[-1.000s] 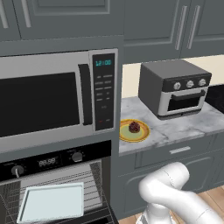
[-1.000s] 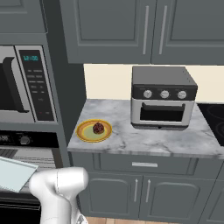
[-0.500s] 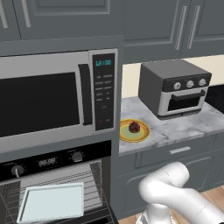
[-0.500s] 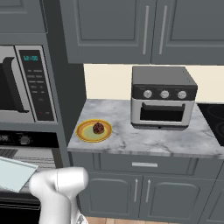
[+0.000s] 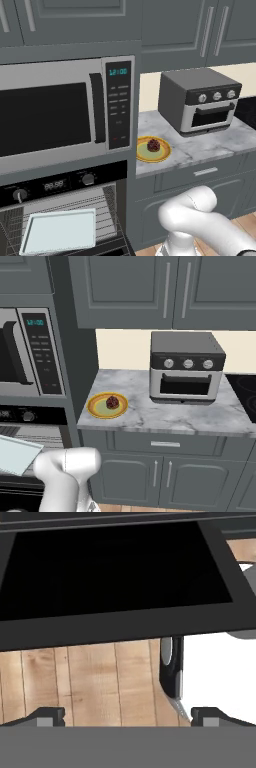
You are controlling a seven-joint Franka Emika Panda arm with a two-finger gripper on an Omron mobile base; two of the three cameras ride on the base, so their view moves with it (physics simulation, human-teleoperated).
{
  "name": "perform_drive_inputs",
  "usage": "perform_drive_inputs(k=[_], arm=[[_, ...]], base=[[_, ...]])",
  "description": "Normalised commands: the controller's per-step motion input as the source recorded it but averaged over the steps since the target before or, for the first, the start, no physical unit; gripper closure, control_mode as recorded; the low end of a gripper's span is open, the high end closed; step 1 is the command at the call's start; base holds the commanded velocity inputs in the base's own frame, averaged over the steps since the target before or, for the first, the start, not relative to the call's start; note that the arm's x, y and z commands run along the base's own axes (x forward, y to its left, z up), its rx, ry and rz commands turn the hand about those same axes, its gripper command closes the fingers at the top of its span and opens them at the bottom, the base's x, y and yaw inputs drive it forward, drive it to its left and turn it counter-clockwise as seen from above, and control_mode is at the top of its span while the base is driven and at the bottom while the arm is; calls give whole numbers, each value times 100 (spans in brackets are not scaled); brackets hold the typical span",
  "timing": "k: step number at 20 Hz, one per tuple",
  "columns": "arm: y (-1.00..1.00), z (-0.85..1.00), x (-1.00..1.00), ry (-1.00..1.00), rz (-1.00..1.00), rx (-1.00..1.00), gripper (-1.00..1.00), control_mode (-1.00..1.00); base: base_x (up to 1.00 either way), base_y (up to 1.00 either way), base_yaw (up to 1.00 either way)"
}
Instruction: Take the baked cake out of the oven and place it on the plate for cooling. Then close the oven door.
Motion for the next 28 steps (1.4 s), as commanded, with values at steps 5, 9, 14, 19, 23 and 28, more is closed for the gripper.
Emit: perform_drive_inputs(k=[5, 9, 14, 19, 23, 28], arm=[[21, -34, 32, 0, 0, 0, -100, -100], [21, -32, 29, 0, 0, 0, -100, -100], [15, -30, 33, 0, 0, 0, -100, -100], [9, -26, 36, -3, 0, 0, -100, -100], [6, -25, 25, -5, 0, 0, -100, -100], [9, -30, 13, -4, 0, 0, -100, -100]], base=[[0, 0, 0], [0, 0, 0], [0, 0, 0], [0, 0, 0], [0, 0, 0], [0, 0, 0]])
